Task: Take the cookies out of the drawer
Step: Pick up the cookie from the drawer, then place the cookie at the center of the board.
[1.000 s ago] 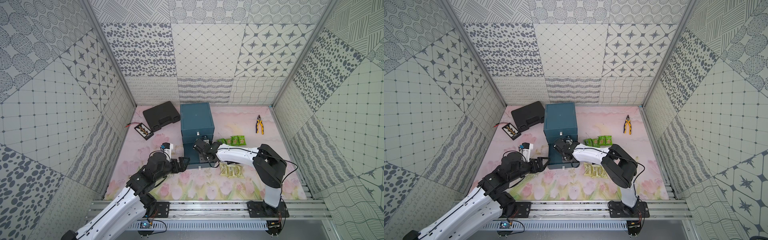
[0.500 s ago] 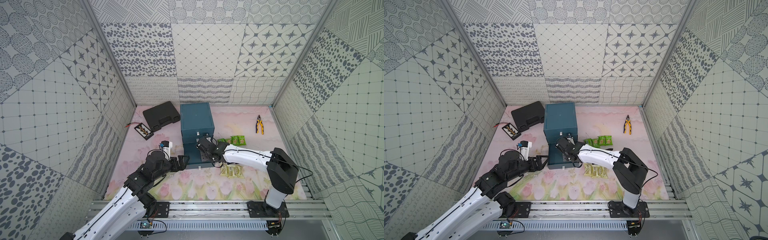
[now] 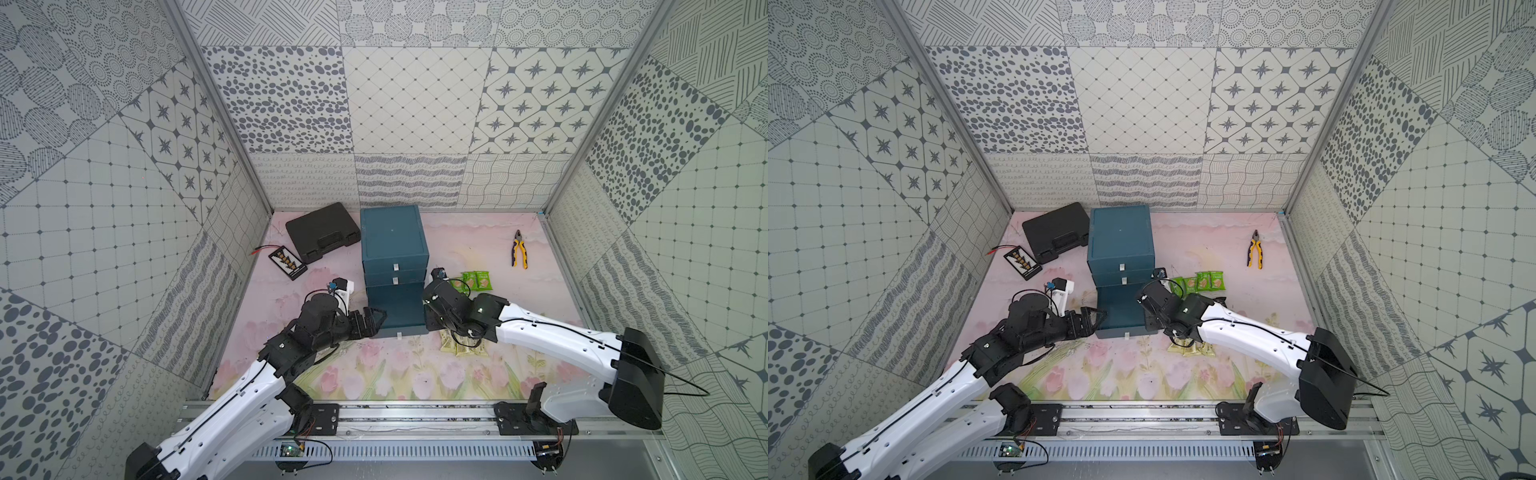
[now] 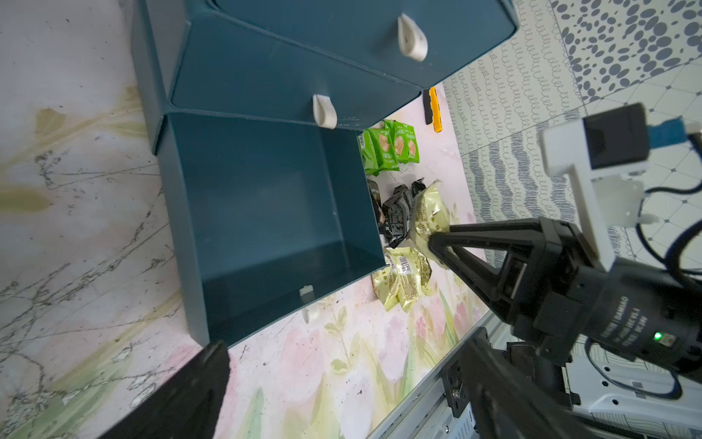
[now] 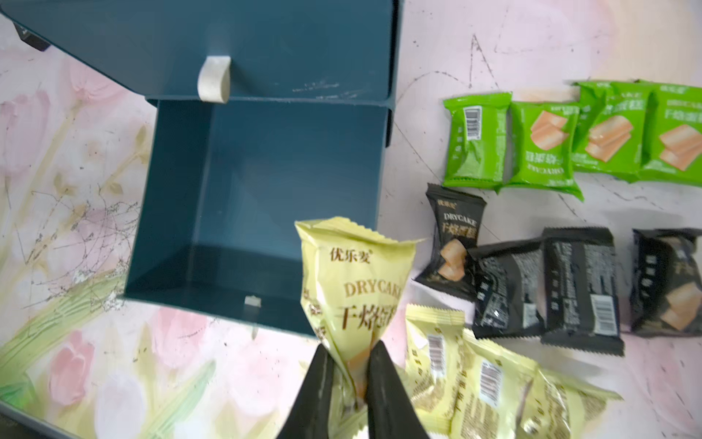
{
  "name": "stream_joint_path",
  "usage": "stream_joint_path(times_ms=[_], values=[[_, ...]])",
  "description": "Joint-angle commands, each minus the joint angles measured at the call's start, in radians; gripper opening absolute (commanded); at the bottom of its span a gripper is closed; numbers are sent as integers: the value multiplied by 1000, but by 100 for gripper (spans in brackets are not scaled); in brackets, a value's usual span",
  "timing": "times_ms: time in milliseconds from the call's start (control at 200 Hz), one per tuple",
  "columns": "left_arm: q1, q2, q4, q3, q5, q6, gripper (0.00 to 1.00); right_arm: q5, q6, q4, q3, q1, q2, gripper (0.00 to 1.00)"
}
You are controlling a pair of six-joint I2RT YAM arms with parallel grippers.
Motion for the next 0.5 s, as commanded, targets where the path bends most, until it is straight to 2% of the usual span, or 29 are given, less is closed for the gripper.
stream_joint_path(times_ms=[0, 190, 495], values=[[-2, 47, 115, 22, 66, -40, 99, 45, 23, -74, -58, 5, -68, 8], [-16, 77, 154, 16, 60, -60, 99, 100, 85, -187, -162, -57, -149, 8], [-34, 159, 182, 77, 47, -39, 99, 83, 92, -239, -286, -210, -188, 10]])
